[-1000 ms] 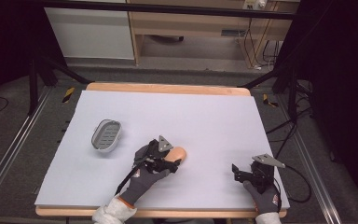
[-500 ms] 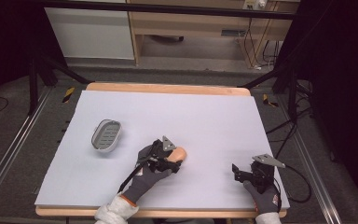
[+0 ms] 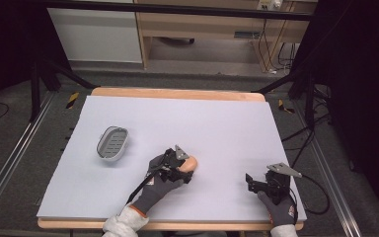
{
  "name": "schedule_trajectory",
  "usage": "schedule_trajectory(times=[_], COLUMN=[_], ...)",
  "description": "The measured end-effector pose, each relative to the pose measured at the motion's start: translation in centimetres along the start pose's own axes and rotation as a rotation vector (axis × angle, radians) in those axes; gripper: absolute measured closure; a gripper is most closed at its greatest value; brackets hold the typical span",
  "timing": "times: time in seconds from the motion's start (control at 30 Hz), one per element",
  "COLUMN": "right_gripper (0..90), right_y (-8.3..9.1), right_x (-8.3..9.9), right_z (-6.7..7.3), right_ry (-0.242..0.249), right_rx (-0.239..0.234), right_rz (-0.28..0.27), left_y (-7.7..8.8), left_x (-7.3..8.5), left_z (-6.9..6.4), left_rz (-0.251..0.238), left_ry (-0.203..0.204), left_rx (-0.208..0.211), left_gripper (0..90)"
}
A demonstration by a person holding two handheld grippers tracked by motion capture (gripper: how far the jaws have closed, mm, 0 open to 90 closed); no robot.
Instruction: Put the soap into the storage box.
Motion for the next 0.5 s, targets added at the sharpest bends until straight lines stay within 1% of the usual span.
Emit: schedule_trajectory(times=[0.2,0.5], right_gripper=[6.0,6.1], right_y=[-0.02,-0.04], right_x=[0.01,0.02], right_z=[0.02,0.05], right_ry=[0.002,0.001], right_rx=[-0.001,-0.001], right_rz=[0.002,0.003], left_y=[-0.02,-0.02], left_x=[-0.02,-0.04], left_z=[0.06,0.04], left_rz=[0.005,0.009], left_ry=[0.004,0.005], left_rx=[0.009,0.007], left_gripper=[30.6,31.0])
Point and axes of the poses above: each handheld gripper's, and its own axes: y roughly backward along the jaws, x roughly out of its underside, z roughly to its left, the point moved 7 cm from there along -y, roughly forward along the jaws, and after that the axes turned 5 degrees about y, right-handed, at the moved point
